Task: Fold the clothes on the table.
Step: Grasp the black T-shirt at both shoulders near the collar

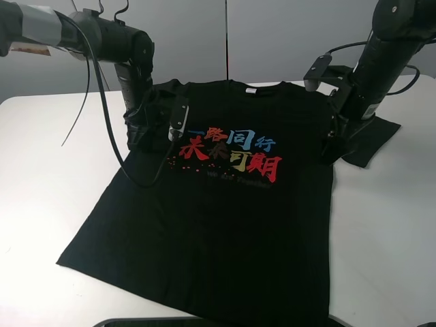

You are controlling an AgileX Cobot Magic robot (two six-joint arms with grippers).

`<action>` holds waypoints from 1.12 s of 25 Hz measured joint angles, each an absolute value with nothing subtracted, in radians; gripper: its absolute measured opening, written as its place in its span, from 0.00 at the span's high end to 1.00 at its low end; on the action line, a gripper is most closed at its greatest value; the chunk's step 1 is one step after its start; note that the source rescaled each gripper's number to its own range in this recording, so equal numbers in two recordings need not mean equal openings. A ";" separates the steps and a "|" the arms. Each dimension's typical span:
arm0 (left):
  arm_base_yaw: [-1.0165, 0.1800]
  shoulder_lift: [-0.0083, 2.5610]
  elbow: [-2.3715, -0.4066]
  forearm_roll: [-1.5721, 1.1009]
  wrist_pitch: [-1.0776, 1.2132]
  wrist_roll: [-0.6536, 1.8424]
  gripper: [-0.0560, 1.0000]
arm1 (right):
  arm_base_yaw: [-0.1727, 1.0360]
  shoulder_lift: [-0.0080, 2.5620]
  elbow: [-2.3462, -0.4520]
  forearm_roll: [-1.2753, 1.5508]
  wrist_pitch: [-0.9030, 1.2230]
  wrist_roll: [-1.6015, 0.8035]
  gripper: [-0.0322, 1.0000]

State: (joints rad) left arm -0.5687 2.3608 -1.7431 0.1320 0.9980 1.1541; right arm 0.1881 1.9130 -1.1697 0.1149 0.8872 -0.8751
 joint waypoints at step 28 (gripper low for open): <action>-0.569 2.370 -1.755 0.160 0.929 1.075 0.13 | 0.188 1.913 -1.108 0.175 0.890 -0.978 0.02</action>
State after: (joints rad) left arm -0.5687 2.3695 -1.7550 0.1597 0.9291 1.0746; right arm 0.1881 1.9130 -1.1083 0.1746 0.8898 -0.9784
